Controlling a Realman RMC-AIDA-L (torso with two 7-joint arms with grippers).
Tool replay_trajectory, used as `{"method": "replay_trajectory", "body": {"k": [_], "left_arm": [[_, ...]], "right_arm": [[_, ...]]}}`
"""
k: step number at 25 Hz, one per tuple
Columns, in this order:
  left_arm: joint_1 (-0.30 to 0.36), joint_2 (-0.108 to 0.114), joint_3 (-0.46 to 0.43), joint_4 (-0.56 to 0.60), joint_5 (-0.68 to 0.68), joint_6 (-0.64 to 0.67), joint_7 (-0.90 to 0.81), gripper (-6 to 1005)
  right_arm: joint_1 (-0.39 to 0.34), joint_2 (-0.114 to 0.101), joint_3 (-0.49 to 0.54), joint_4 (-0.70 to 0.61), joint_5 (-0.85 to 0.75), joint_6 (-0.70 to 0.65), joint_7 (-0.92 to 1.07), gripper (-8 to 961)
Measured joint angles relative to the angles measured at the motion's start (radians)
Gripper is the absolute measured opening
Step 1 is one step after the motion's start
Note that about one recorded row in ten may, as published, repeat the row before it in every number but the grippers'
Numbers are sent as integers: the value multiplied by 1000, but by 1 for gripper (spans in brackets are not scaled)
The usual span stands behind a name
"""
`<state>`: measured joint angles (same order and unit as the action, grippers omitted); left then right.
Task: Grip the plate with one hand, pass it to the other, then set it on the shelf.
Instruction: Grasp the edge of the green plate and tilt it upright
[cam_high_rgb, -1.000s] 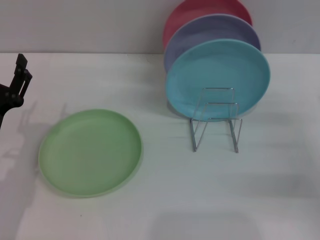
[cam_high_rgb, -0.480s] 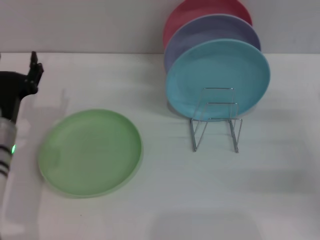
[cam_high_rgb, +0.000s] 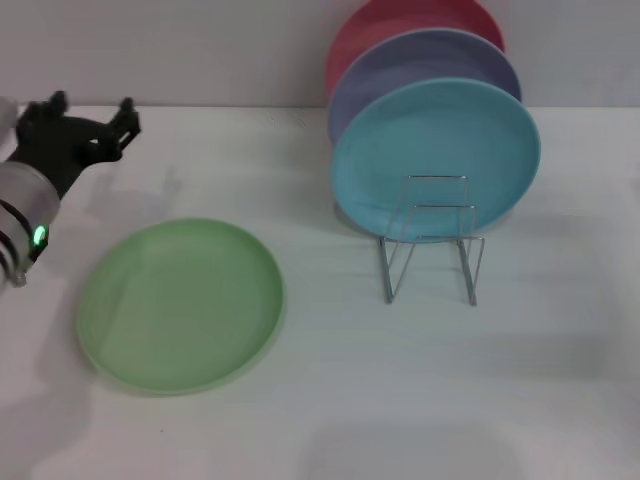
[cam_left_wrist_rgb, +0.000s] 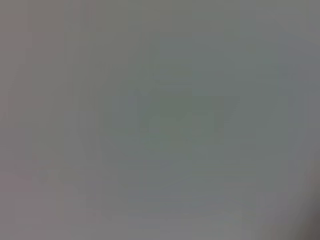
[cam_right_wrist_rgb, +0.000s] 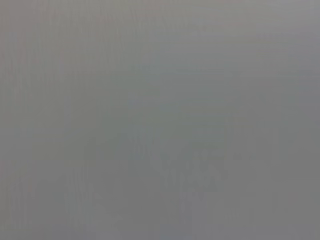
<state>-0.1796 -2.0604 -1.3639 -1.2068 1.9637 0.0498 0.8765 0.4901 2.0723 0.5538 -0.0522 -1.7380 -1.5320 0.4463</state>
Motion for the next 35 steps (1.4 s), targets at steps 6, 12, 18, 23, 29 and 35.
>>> {"method": "replay_trajectory", "body": {"k": [6, 12, 18, 23, 29, 35], "left_arm": [[36, 0, -316, -177, 45, -651, -130, 785], [28, 1, -422, -319, 368, -1019, -467, 785], [-9, -3, -415, -439, 612, -1268, -685, 785], [-49, -5, -394, -426, 687, -1314, -757, 784], [-112, -6, -375, -343, 752, -1319, -812, 784], [-171, -6, -371, -253, 807, -1320, -836, 785]], "right_arm": [[7, -1, 0, -6, 0, 2, -5, 708], [16, -5, 0, -10, 0, 5, -8, 708], [34, -15, 0, -11, 2, 7, -8, 708], [40, -21, 0, -14, 2, 4, -8, 708], [46, -26, 0, -21, 2, 0, -4, 709], [48, -31, 0, -21, 2, 1, -4, 709]]}}
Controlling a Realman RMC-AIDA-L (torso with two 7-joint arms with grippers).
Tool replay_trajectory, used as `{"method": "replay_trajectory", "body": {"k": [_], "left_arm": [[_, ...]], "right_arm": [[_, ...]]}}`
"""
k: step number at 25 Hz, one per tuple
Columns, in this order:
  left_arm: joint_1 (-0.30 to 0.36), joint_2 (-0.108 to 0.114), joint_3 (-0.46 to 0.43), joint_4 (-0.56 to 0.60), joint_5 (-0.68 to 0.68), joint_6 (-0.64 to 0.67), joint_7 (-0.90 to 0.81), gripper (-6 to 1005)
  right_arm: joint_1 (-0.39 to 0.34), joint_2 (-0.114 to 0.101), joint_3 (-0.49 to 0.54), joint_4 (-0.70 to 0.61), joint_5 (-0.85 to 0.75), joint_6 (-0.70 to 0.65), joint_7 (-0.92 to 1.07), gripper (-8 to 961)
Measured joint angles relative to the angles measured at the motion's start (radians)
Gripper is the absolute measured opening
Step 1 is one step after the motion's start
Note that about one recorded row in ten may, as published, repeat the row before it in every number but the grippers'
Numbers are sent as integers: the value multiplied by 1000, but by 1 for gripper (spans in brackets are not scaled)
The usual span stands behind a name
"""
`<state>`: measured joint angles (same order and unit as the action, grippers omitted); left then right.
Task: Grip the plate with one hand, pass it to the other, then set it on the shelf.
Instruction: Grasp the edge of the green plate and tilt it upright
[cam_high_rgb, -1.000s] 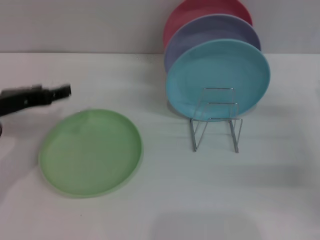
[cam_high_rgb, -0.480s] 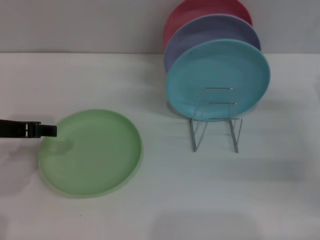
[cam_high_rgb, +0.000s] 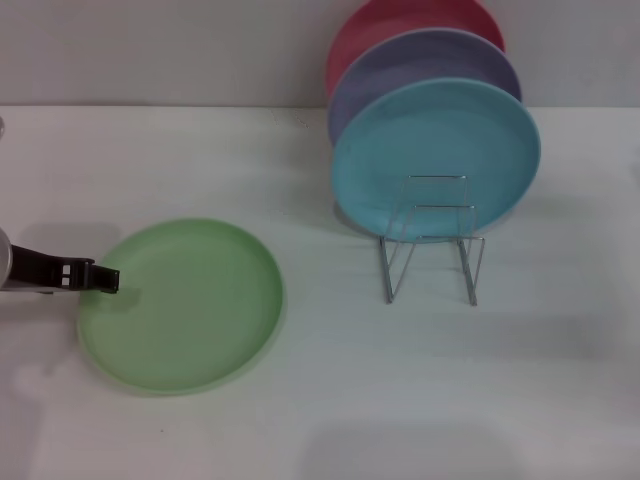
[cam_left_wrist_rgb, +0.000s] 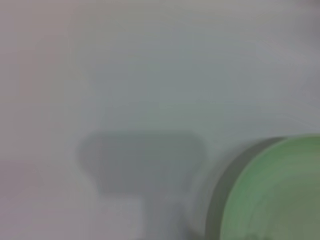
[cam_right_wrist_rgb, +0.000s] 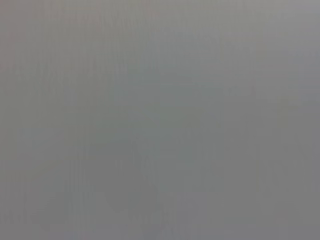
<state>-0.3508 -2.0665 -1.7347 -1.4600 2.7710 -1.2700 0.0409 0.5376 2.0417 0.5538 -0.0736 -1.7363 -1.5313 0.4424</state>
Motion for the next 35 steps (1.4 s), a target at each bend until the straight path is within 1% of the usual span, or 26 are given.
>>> {"method": "replay_trajectory", "body": {"k": [14, 19, 25, 33, 35], "left_arm": [[-65, 1, 2, 118, 17, 6, 6, 784], [-84, 4, 1, 154, 18, 7, 13, 679], [-86, 5, 1, 157, 28, 11, 14, 505], [-90, 5, 13, 161, 30, 9, 15, 421], [-91, 5, 13, 161, 30, 9, 19, 384]], "right_arm": [[-5, -2, 0, 0, 0, -2, 3, 708], [-6, -2, 0, 0, 0, -8, 3, 709], [-8, -2, 0, 0, 0, -12, 4, 709], [-11, -1, 0, 0, 0, -23, 6, 709], [-11, -1, 0, 0, 0, -25, 6, 709]]}}
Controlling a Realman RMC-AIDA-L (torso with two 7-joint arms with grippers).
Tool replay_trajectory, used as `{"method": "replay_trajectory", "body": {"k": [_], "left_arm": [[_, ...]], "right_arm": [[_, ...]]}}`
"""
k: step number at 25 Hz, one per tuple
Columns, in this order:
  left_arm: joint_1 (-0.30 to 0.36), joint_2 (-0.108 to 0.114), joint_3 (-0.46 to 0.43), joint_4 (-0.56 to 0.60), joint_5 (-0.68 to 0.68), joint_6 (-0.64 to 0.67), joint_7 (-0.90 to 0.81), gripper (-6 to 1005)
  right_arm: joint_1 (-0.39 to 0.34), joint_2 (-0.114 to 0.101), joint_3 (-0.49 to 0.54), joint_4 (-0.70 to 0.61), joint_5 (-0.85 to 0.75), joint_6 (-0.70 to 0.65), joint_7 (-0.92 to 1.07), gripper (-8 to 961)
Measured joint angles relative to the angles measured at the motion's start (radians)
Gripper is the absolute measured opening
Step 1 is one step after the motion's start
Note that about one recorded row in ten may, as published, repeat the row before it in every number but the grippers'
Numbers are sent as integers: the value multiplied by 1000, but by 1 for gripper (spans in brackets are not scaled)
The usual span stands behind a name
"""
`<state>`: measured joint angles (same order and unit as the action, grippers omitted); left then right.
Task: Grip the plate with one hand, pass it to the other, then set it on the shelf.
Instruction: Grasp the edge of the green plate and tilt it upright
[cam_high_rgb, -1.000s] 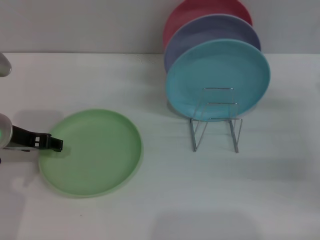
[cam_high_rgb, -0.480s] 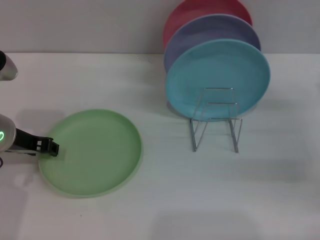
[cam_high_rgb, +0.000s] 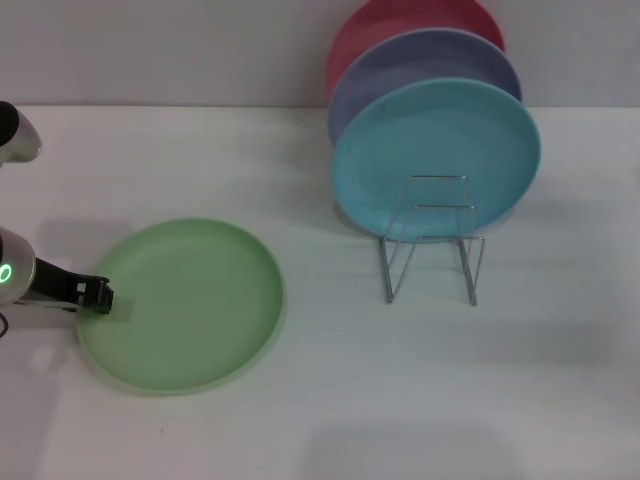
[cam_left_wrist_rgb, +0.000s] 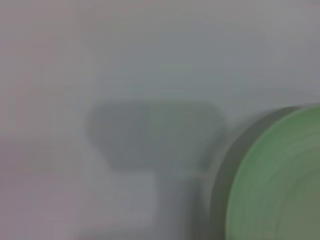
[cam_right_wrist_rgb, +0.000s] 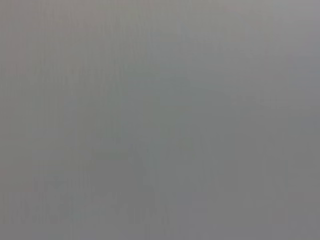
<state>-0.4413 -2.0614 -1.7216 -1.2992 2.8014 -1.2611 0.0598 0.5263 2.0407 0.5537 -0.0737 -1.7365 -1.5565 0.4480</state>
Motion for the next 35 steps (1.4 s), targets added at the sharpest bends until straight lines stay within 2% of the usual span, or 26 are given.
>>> {"method": "replay_trajectory", "body": {"k": [9, 25, 30, 35], "left_arm": [[-7, 0, 10, 16, 1, 2, 7, 265], [-6, -1, 14, 0, -3, -5, 21, 159], [20, -2, 8, -66, -16, -14, 32, 101], [28, 0, -24, -104, -85, -34, 80, 60]], "right_arm": [[-7, 1, 0, 0, 0, -11, 0, 709], [-17, 4, 0, 0, 0, -25, 2, 709], [-20, 4, 0, 0, 0, -27, 2, 708], [-24, 6, 0, 0, 0, -28, 7, 708]]}}
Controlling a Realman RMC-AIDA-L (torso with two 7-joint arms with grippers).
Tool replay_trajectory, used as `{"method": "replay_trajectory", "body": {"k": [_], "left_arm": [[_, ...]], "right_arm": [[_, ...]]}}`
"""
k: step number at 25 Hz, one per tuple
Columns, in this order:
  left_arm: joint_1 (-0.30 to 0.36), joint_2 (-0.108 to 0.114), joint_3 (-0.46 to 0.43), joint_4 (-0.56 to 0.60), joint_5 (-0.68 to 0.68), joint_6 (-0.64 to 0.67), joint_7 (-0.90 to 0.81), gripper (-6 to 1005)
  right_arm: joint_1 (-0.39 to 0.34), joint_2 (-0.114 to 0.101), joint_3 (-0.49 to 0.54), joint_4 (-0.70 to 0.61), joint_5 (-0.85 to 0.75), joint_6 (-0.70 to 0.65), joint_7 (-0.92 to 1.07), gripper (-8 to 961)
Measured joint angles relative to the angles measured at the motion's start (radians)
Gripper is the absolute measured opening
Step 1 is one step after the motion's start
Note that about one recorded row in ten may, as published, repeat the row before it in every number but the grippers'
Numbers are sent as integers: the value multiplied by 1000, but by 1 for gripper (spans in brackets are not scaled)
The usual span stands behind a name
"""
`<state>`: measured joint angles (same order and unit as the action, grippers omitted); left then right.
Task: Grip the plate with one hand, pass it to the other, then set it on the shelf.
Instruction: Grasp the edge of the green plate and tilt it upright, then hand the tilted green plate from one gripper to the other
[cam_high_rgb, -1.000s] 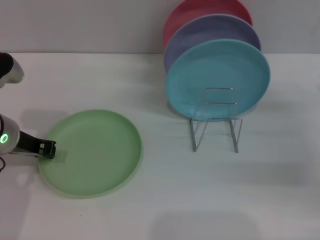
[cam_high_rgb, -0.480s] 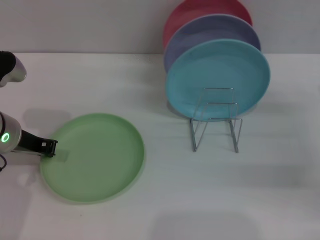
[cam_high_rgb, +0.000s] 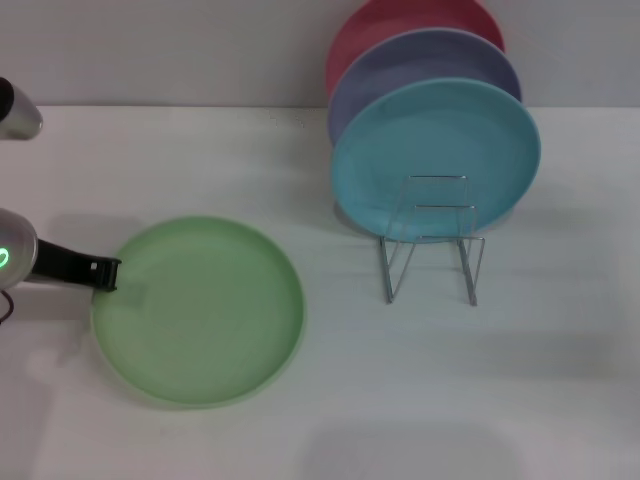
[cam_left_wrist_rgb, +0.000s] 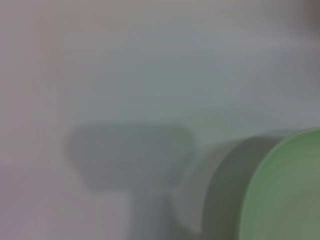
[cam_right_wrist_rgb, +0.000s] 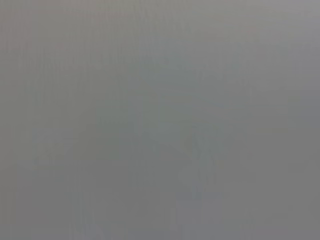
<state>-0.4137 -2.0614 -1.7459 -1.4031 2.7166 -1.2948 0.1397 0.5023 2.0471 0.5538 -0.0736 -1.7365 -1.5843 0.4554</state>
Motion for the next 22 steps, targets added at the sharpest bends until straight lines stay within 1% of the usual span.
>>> {"method": "replay_trajectory", "body": {"k": [3, 7, 10, 14, 18, 21, 22], "left_arm": [[8, 0, -34, -20, -36, -2, 35, 35], [16, 0, -67, -48, -65, 19, 63, 34], [25, -2, -82, -70, -78, 53, 80, 34], [50, -1, -84, -103, -82, 136, 83, 34], [117, -2, -76, -159, -107, 280, 95, 34], [181, -4, -59, -177, -181, 431, 139, 34], [208, -4, -41, -175, -226, 512, 168, 34]], "right_arm": [[-5, 1, 0, 0, 0, -1, 14, 708], [-9, 0, 0, 0, 0, -1, 21, 708], [-9, 0, 0, 0, 0, -2, 21, 708], [-9, -1, 0, 0, 0, -1, 21, 708], [-12, -3, 0, -1, 0, 7, 21, 708], [-13, -4, 0, -4, 0, 8, 16, 708], [-13, -4, 0, -8, 0, 8, 15, 708]]}}
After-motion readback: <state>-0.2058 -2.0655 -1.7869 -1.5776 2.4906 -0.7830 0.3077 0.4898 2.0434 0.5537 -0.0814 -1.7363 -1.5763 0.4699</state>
